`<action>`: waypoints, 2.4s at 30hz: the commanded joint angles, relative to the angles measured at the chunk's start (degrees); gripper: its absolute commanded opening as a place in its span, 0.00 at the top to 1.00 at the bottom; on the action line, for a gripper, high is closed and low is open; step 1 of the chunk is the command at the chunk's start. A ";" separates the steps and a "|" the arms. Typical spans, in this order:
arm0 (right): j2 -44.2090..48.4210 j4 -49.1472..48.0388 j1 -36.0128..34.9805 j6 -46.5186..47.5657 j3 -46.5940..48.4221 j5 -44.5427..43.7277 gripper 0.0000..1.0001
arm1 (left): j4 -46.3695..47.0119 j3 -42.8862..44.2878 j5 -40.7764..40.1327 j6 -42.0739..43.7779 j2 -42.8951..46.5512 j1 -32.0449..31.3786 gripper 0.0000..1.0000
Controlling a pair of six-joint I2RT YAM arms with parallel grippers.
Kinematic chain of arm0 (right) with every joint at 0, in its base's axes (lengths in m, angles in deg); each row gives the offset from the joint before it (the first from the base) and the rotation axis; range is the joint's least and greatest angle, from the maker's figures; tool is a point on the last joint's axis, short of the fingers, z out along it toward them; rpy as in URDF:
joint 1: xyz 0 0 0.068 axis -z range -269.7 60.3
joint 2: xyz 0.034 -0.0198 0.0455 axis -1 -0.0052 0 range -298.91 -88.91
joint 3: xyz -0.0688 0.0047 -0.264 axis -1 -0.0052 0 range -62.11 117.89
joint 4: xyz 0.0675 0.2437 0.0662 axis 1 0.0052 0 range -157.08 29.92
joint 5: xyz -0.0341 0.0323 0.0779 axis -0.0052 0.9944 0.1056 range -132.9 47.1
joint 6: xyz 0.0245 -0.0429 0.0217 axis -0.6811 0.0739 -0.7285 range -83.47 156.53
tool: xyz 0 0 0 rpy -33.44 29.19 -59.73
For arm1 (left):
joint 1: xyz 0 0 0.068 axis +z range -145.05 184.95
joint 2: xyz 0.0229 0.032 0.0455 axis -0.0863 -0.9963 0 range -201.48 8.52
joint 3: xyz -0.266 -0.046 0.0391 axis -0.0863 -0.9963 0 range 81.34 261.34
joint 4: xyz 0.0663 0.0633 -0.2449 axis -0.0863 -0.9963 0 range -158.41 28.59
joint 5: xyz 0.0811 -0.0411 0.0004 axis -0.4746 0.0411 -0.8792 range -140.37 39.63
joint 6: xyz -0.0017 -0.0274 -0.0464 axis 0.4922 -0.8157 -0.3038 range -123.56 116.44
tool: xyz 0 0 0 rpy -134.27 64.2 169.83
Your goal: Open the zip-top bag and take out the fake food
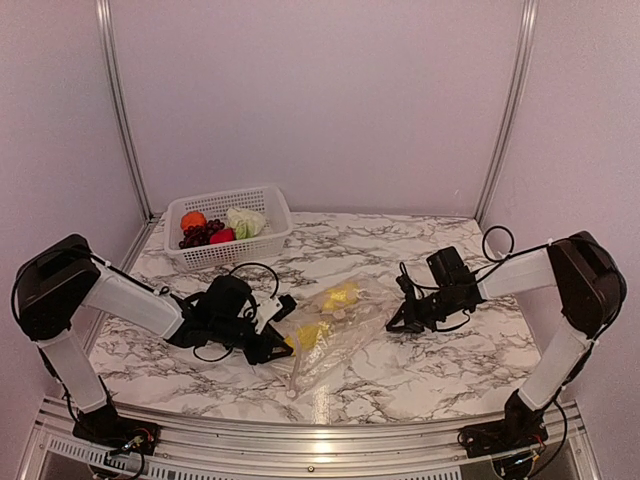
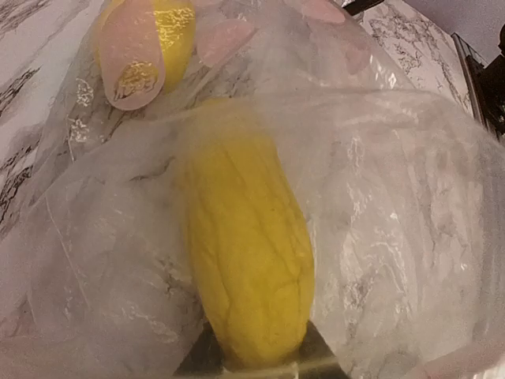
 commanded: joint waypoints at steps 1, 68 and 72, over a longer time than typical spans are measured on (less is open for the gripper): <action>0.75 0.84 1.52 -0.49 -0.99 -6.76 1.00 | -7.89 -3.59 -1.00 0.06 3.76 1.00 0.76; 7.69 4.69 2.99 1.95 -2.90 -1.30 0.97 | -43.74 62.44 -2.11 -20.61 -17.90 27.59 0.03; 10.28 3.31 1.93 0.76 -6.42 -0.93 0.92 | -42.19 50.34 -0.19 -21.78 -9.01 27.57 0.02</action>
